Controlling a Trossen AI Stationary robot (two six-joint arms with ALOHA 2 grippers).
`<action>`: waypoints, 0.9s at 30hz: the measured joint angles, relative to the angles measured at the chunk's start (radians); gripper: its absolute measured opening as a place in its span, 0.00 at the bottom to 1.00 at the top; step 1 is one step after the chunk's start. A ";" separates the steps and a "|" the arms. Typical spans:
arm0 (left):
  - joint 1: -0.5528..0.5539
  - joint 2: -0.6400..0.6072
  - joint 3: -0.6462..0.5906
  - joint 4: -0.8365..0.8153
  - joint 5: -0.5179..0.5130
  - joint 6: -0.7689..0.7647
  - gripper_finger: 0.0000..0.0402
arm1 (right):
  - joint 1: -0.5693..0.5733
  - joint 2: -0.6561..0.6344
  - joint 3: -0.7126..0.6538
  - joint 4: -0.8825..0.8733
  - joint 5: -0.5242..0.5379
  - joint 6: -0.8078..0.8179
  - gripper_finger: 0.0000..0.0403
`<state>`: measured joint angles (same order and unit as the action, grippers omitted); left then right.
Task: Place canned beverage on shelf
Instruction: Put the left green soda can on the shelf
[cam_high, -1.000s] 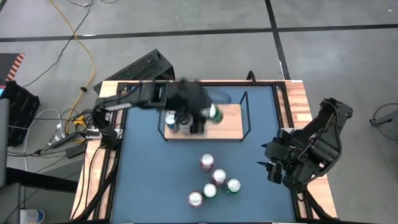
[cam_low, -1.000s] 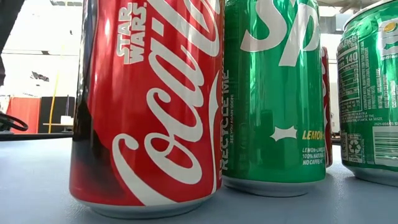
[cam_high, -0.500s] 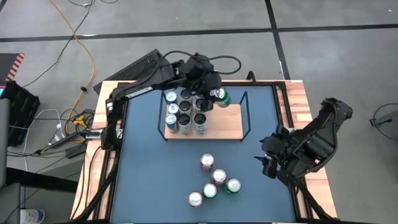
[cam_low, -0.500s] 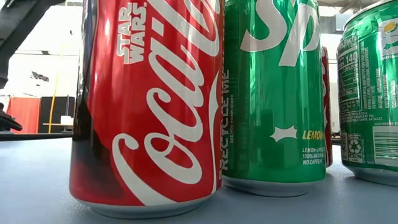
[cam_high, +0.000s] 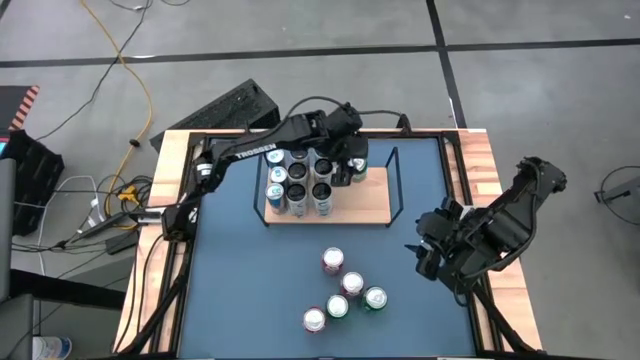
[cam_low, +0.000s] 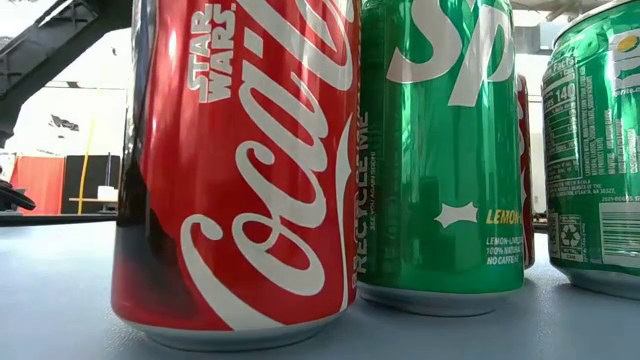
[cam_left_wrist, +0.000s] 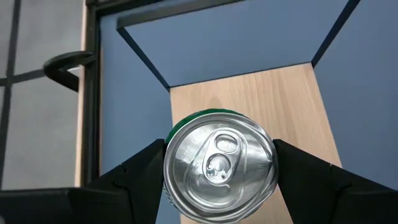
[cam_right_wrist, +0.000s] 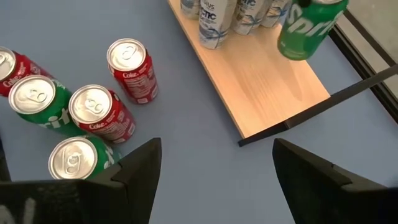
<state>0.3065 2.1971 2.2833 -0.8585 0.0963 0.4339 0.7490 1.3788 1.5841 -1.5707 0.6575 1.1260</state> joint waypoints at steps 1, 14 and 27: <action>0.001 0.005 0.000 0.000 0.002 0.000 0.60 | 0.000 0.000 0.000 0.000 0.000 0.000 0.72; 0.040 0.033 -0.015 -0.014 0.027 0.025 0.60 | 0.001 0.000 0.000 0.001 0.000 0.026 0.72; 0.041 0.069 -0.013 -0.041 0.051 0.036 0.60 | 0.001 0.001 0.000 0.001 -0.001 0.040 0.72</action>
<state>0.3473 2.2662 2.2704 -0.8997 0.1471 0.4701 0.7498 1.3796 1.5841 -1.5700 0.6563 1.1661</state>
